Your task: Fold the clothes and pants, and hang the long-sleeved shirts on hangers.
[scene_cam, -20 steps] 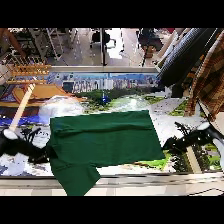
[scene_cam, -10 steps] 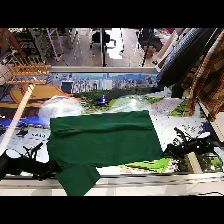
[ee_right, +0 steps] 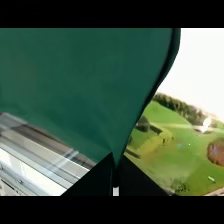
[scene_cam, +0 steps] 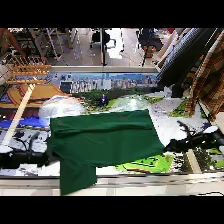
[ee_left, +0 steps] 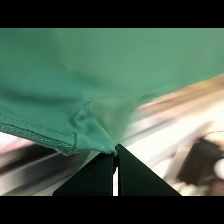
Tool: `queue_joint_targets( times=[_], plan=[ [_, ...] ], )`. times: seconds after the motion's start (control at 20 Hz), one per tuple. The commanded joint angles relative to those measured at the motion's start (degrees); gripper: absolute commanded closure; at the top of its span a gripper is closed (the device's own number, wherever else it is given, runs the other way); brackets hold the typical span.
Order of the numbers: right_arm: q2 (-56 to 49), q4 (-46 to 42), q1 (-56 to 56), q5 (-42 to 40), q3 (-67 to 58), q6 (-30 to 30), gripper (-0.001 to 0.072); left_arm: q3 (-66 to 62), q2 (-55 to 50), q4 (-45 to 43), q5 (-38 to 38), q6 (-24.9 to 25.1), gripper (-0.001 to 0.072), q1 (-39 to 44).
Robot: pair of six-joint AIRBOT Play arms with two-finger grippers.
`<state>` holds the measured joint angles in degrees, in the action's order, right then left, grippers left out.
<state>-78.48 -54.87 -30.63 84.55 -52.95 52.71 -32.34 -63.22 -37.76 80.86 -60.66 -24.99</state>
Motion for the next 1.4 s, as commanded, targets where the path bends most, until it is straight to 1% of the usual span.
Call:
queue_joint_targets(
  times=[0.0,0.05,0.15,0.2,0.25,0.35,0.5,0.55,0.6,0.65,0.7,0.85,0.9,0.95,1.0,1.05,1.1,1.2,1.25,1.3,1.35],
  plan=[
    [4.2,3.7,2.2,1.3,-8.4,6.4,0.0696,-8.7,-0.4,13.3,3.3,1.6,0.0698,-3.8],
    [4.0,3.9,4.7,-2.7,-11.0,8.0,0.0696,-11.0,-1.7,14.8,0.1,1.3,0.0698,-4.2],
    [1.4,3.4,10.2,-15.1,-14.4,11.8,0.0696,-13.7,-5.9,19.2,-6.4,-0.3,0.0698,-4.3],
    [-1.4,3.4,12.5,-21.1,-16.1,13.6,0.0696,-14.2,-9.0,22.8,-9.6,-0.2,0.0698,-4.3],
    [-4.8,3.5,14.1,-25.0,-18.1,14.8,0.0696,-14.3,-12.3,26.5,-12.0,0.3,0.0698,-4.3],
    [-13.0,3.6,16.6,-28.8,-23.7,16.6,0.0695,-14.4,-19.1,33.0,-14.7,3.3,0.0698,-4.3],
    [-26.0,3.7,19.4,-28.6,-33.2,18.2,0.0693,-14.4,-28.6,38.8,-15.5,7.7,0.0697,-3.1],
    [-29.1,3.8,20.1,-28.6,-35.3,18.2,0.0665,-14.4,-31.1,39.2,-15.5,8.4,0.0664,-2.5],
    [-31.0,3.5,20.5,-28.2,-36.8,17.7,0.0402,-14.4,-32.8,39.3,-15.0,8.9,0.0464,-2.4],
    [-31.4,3.4,20.4,-27.6,-37.0,15.1,0.0149,-14.4,-33.8,39.3,-13.7,9.4,0.0164,-2.5],
    [-31.1,2.8,19.7,-26.2,-37.1,13.2,0.0141,-14.4,-33.9,39.3,-11.5,10.8,0.0104,-3.3],
    [-31.2,2.2,14.5,-17.5,-37.3,12.7,0.0140,-14.4,-31.1,39.1,-1.3,17.4,0.0124,-6.3],
    [-31.6,2.4,13.1,-14.8,-37.3,11.7,0.0140,-14.4,-29.4,38.7,-0.2,19.1,0.0147,-6.6],
    [-31.8,2.8,12.3,-13.4,-37.2,10.5,0.0140,-14.4,-27.2,38.0,-0.7,20.5,0.0178,-6.6],
    [-32.0,3.6,12.1,-13.1,-37.0,9.1,0.0140,-14.4,-25.4,37.4,-1.6,22.5,0.0224,-6.2],
    [-32.4,5.0,12.3,-13.1,-37.0,8.2,0.0140,-14.4,-23.5,36.2,-3.3,24.4,0.0281,-5.5],
    [-33.2,6.8,13.1,-13.4,-37.0,7.3,0.0140,-14.4,-21.9,34.4,-5.9,25.6,0.0309,-4.7],
    [-35.8,9.3,15.4,-13.1,-37.4,6.7,0.0146,-14.4,-19.2,29.0,-12.9,25.5,0.0312,-2.7],
    [-37.2,10.3,16.6,-12.3,-38.1,6.2,0.0167,-14.4,-18.5,26.8,-15.3,25.5,0.0344,-1.7],
    [-38.1,10.4,17.7,-11.2,-39.4,5.9,0.0363,-14.7,-18.4,24.7,-16.2,25.3,0.0435,-0.8],
    [-38.2,9.8,18.2,-10.1,-40.9,5.9,0.0634,-15.5,-18.5,21.3,-16.7,24.8,0.0535,0.5]
  ],
)
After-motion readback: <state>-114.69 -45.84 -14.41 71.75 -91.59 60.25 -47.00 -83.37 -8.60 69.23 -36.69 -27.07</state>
